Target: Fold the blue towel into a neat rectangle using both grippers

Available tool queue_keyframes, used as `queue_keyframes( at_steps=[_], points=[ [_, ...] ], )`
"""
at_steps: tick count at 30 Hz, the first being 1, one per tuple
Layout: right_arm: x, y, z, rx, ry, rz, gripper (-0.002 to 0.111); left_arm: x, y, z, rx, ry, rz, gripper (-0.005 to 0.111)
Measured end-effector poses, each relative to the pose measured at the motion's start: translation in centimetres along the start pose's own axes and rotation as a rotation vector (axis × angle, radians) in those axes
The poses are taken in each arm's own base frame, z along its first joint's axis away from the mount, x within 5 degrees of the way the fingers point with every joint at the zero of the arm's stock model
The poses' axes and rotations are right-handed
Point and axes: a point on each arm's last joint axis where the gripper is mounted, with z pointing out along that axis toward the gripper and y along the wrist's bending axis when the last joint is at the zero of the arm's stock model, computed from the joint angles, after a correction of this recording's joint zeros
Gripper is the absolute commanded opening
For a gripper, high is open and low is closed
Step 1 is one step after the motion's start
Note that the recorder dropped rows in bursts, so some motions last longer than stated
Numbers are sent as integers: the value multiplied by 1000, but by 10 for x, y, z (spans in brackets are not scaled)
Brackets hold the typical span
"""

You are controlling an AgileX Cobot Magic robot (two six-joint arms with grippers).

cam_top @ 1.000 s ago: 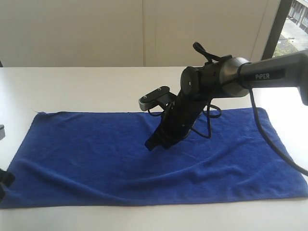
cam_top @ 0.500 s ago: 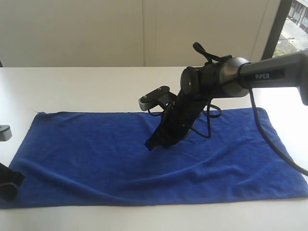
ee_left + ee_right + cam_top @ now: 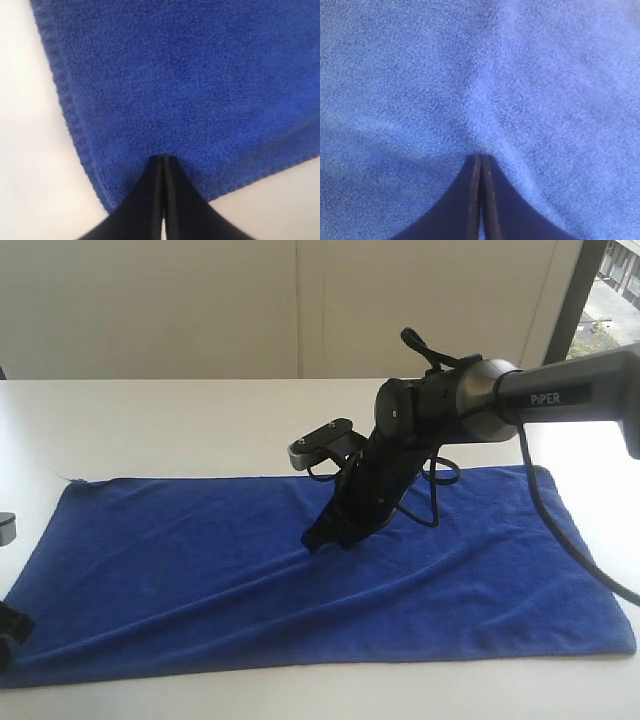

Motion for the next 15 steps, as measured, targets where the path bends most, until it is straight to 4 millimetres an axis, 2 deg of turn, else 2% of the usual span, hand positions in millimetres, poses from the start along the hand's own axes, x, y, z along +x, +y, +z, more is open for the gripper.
queue_keyframes(
  at_steps=[5,8,12,15],
  points=[
    [0,0,0,1,-3,0,0,0,-1,-3,1,-7,1,0],
    [-2,0,-6,7,-19,-12,0,-4,-3,-16,1,-49,13,0],
    [-11,1,-32,29,-86,-29,0,-16,-8,-43,-7,-177,28,0],
    [-16,2,-60,61,-133,-64,0,-29,-8,-63,-44,-318,23,0]
  ],
)
